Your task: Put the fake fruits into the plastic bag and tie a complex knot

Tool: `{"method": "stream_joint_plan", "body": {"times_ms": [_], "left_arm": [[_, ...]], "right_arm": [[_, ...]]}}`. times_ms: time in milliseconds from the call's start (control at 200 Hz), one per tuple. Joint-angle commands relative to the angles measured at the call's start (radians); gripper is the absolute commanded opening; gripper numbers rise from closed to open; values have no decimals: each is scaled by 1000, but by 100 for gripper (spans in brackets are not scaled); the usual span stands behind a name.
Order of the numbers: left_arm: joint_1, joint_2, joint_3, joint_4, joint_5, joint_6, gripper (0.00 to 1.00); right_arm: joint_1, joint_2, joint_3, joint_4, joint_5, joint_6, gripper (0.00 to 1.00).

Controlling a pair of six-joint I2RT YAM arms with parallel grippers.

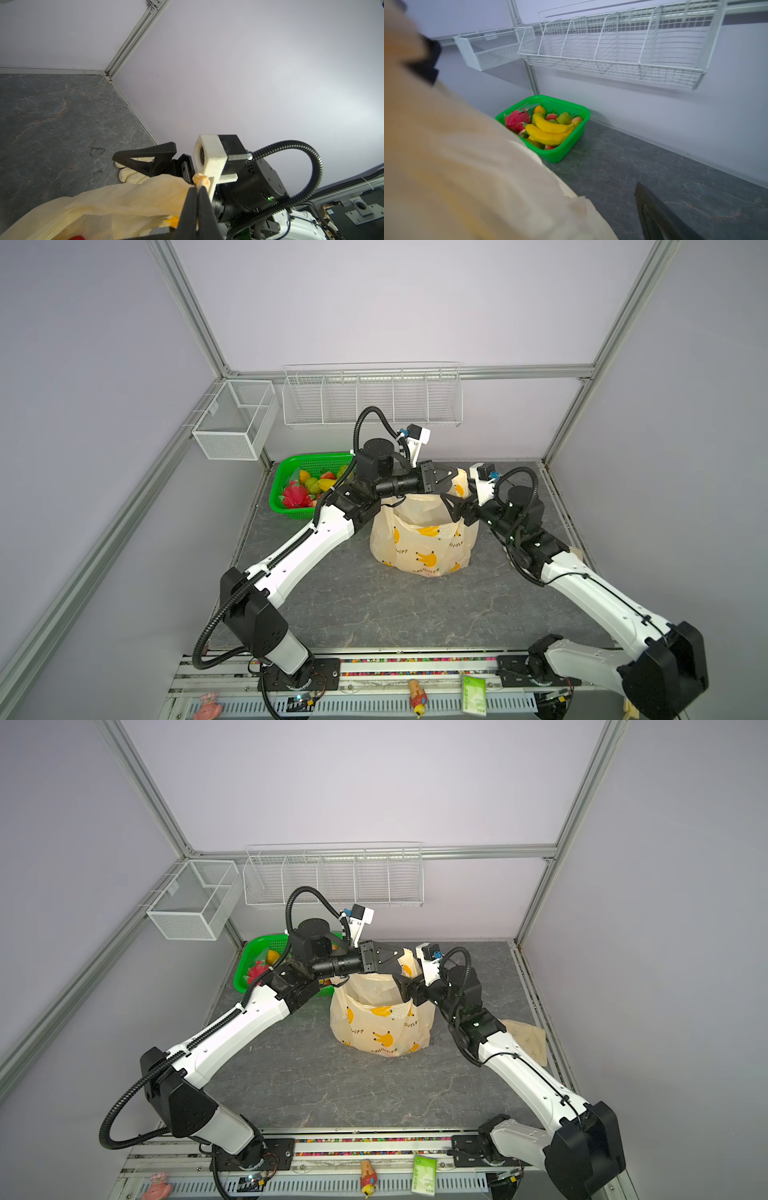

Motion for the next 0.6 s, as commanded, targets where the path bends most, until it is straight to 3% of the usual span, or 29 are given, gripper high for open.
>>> {"method": "stream_joint_plan", "body": {"times_ms": [0, 250, 460, 595], "left_arm": [[6, -15, -12, 45, 7, -27, 0], [10, -35, -7, 19, -17, -12, 0], [32, -66, -11, -46, -62, 47, 0], [41, -73, -24, -55, -73, 67, 0]], "right_arm": [[34, 50, -18, 110, 240, 66, 88], [88, 156, -65, 142, 436, 103, 74], [89, 136, -204, 276, 355, 81, 47], [89, 130, -214, 270, 323, 70, 42]]}}
